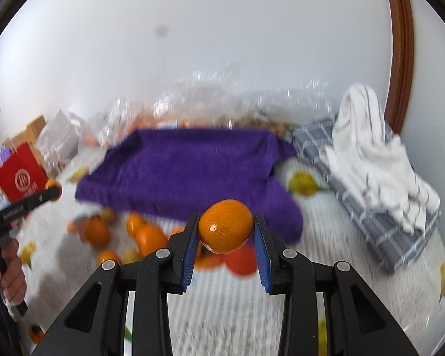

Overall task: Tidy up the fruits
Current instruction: 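Carry the held oranges in both tools up onto the purple towel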

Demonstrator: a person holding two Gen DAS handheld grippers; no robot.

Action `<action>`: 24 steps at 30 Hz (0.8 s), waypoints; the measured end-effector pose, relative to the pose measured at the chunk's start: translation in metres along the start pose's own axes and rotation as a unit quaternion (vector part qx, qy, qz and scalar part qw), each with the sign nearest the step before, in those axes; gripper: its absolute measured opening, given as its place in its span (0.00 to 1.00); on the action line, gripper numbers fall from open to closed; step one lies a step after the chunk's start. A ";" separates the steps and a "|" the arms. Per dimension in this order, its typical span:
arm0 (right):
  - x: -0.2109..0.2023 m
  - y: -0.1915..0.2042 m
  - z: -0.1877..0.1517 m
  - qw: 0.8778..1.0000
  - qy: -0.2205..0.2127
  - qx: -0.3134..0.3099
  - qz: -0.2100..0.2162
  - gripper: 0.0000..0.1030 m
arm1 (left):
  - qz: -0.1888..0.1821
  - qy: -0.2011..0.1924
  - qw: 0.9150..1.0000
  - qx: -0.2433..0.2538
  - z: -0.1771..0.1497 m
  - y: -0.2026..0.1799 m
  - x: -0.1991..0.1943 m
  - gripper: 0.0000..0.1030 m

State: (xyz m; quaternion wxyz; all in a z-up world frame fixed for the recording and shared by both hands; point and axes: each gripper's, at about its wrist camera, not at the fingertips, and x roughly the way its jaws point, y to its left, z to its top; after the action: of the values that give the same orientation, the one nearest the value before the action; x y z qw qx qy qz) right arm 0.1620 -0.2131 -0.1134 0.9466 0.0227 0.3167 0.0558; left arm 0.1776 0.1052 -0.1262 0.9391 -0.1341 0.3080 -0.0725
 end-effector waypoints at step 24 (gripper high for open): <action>0.138 -0.011 0.109 0.999 0.030 -0.002 0.028 0.34 | 0.051 0.056 0.996 0.048 0.077 -0.058 0.135 0.31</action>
State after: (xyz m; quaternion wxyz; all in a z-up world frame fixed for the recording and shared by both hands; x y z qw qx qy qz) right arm 0.3382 -0.2084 -0.1091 0.9348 0.0282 0.3440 0.0834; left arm 0.3287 0.0365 -0.1251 0.9283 -0.0689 0.3624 -0.0463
